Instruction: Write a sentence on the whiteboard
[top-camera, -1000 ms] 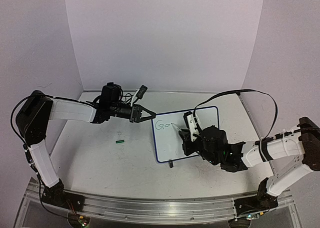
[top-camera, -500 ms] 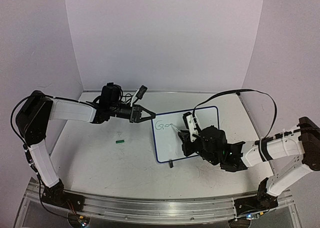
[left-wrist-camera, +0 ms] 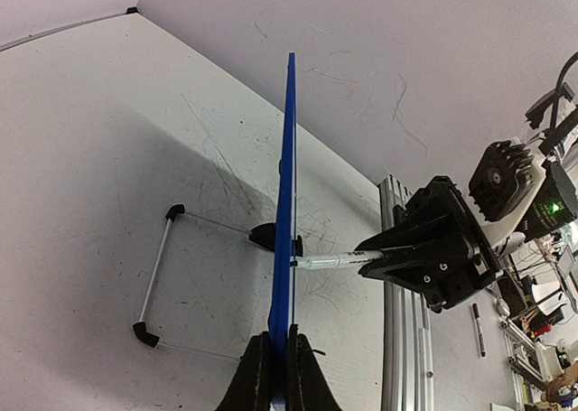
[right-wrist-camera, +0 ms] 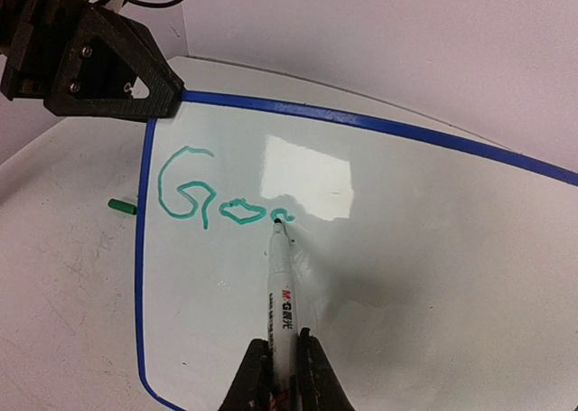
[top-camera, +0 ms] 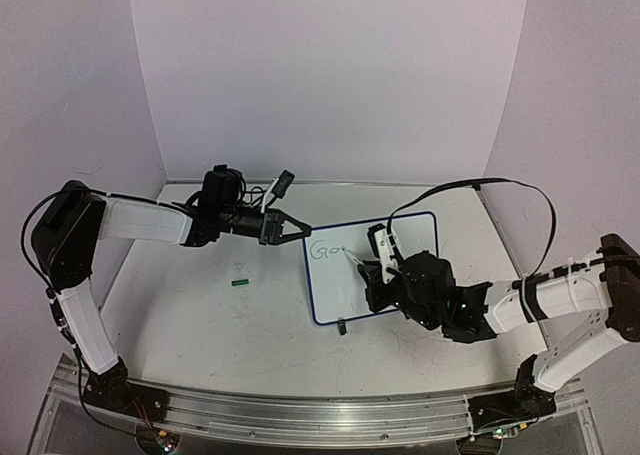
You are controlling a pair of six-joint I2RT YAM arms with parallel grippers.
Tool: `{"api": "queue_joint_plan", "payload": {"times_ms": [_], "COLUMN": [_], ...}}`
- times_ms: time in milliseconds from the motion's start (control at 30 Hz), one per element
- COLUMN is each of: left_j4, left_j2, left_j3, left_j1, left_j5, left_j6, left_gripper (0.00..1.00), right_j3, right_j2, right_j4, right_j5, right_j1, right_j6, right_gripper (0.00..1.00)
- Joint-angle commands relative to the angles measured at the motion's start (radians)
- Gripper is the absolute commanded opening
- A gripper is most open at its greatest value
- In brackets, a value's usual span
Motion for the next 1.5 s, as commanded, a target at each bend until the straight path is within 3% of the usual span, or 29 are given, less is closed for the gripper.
{"api": "queue_joint_plan", "payload": {"times_ms": [0, 500, 1467], "left_j4": [-0.003, -0.003, -0.003], "left_j2": [-0.039, -0.041, -0.047], "left_j3": [-0.008, -0.010, -0.009], "left_j1": [-0.004, -0.004, -0.004], "left_j5": [0.000, 0.005, 0.004], "left_j6": [0.034, 0.033, 0.036], "left_gripper": [0.00, 0.00, 0.00], "right_j3": [-0.009, 0.001, 0.010], "right_j2": [-0.030, -0.033, 0.014], "right_j4": [-0.020, -0.001, 0.009], "right_j5": [0.044, 0.100, 0.010], "right_j1": [-0.004, -0.007, -0.009], "right_j6": [0.013, 0.017, 0.017], "right_gripper": [0.00, 0.00, 0.00]}}
